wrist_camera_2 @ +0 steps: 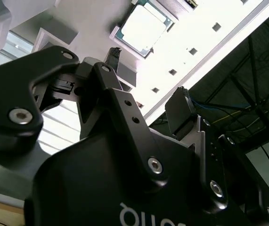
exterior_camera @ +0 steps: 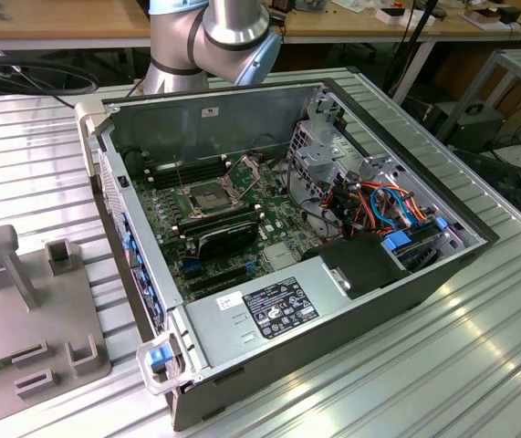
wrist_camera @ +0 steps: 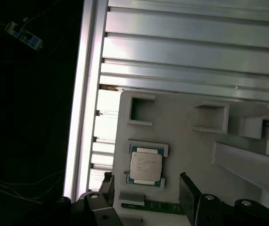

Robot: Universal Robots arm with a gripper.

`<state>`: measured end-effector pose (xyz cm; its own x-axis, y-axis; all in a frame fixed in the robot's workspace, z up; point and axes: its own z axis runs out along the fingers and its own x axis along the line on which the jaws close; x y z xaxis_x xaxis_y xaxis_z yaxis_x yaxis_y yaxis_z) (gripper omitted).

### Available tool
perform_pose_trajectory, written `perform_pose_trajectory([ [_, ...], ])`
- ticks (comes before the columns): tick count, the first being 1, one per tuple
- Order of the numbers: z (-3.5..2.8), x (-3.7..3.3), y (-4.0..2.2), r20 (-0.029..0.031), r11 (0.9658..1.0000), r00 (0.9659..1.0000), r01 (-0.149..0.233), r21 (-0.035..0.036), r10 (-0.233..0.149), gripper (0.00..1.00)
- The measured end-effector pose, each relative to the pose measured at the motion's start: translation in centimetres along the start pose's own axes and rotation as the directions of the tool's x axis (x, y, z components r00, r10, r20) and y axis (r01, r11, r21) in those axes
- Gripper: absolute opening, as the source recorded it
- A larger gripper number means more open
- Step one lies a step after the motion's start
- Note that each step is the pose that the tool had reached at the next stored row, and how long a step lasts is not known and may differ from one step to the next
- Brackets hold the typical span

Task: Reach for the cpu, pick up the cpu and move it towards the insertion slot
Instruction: 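Pick up the cpu and move it towards the insertion slot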

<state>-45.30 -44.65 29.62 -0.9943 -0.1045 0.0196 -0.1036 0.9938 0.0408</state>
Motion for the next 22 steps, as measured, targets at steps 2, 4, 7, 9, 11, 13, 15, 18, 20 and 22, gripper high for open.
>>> perform_pose_trajectory([
  [2,0.02,-0.01,0.00,0.0002,1.0000,1.0000,0.000,-0.0001,0.000,0.66],
  [4,0.02,0.00,0.00,0.0002,1.0000,1.0000,0.000,-0.0001,0.000,0.66],
  [7,0.24,-0.01,-0.03,0.0008,1.0000,1.0000,0.000,-0.0004,0.000,0.66],
  [9,0.56,0.01,-0.22,0.0001,1.0000,1.0000,0.000,0.0000,0.000,0.66],
  [11,1.00,0.01,-0.46,0.0004,1.0000,1.0000,0.000,-0.0003,0.000,0.66],
  [13,1.41,0.02,-0.56,0.0002,1.0000,1.0000,-0.001,-0.0001,0.001,0.66],
  [15,1.80,0.01,-0.62,0.0008,0.9999,0.9999,-0.016,-0.0005,0.016,0.66],
  [18,2.46,-0.01,-0.66,0.0021,0.9989,0.9989,-0.048,-0.0012,0.048,0.66],
  [20,2.48,-0.01,-0.66,0.0021,0.9988,0.9988,-0.048,-0.0011,0.048,0.66],
  [22,2.48,-0.01,-0.66,0.0021,0.9988,0.9988,-0.049,-0.0011,0.049,0.66],
])
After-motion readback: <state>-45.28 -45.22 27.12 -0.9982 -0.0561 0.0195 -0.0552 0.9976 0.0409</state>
